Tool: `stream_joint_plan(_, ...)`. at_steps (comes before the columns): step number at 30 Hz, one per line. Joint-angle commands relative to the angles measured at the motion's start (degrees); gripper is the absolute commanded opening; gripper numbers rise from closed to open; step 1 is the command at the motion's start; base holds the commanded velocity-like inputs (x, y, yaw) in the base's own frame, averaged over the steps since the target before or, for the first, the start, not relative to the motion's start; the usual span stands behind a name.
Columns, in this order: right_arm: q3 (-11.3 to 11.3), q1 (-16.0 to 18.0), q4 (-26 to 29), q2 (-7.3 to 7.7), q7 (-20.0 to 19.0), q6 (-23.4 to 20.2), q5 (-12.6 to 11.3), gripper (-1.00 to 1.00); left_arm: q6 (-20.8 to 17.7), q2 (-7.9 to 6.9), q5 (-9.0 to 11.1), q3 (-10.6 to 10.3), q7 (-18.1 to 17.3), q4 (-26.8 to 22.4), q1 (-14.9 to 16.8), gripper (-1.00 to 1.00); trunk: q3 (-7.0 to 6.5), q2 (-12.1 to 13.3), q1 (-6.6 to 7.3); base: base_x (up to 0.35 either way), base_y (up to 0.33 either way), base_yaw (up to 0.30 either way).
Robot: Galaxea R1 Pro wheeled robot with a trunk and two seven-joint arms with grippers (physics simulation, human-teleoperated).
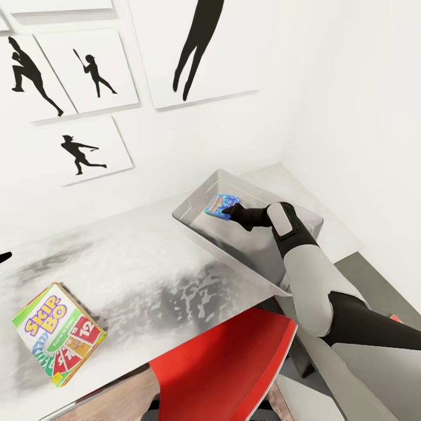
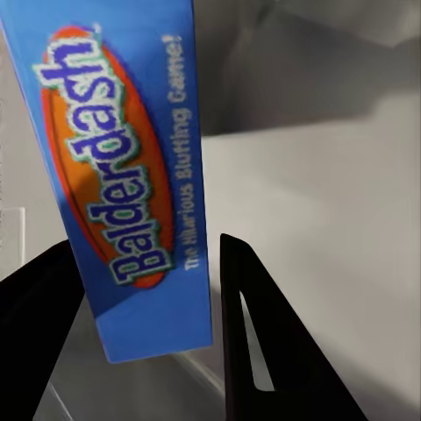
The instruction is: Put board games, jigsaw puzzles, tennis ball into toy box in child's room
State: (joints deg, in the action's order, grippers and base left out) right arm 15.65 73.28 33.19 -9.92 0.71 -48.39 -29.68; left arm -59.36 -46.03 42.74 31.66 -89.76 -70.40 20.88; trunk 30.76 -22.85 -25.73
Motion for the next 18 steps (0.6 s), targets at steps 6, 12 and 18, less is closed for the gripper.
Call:
stream_joint_plan(6, 0.30, 0.04, -0.39, -0.08, 0.16, -0.30, 2.56, -1.00, -0.60, -0.02, -0.05, -0.10, -0.24, 0.00, 0.04, 1.00, 0.67, -0.07, -0.05, 0.000, 0.000, 0.000)
stream_joint_plan(12, 0.34, 0.24, -0.40, -0.08, 0.16, -0.30, 2.53, -1.00, -0.59, -0.02, -0.06, -0.11, -0.24, 0.00, 0.04, 1.00, 1.23, -0.07, -0.05, 0.000, 0.000, 0.000)
stream_joint_plan(18, 0.35, 0.28, -0.33, -0.08, 0.11, -0.30, 2.53, -1.00, -0.59, -0.02, -0.05, -0.11, -0.24, 0.00, 0.04, 1.00, 1.67, -0.07, -0.05, 0.000, 0.000, 0.006)
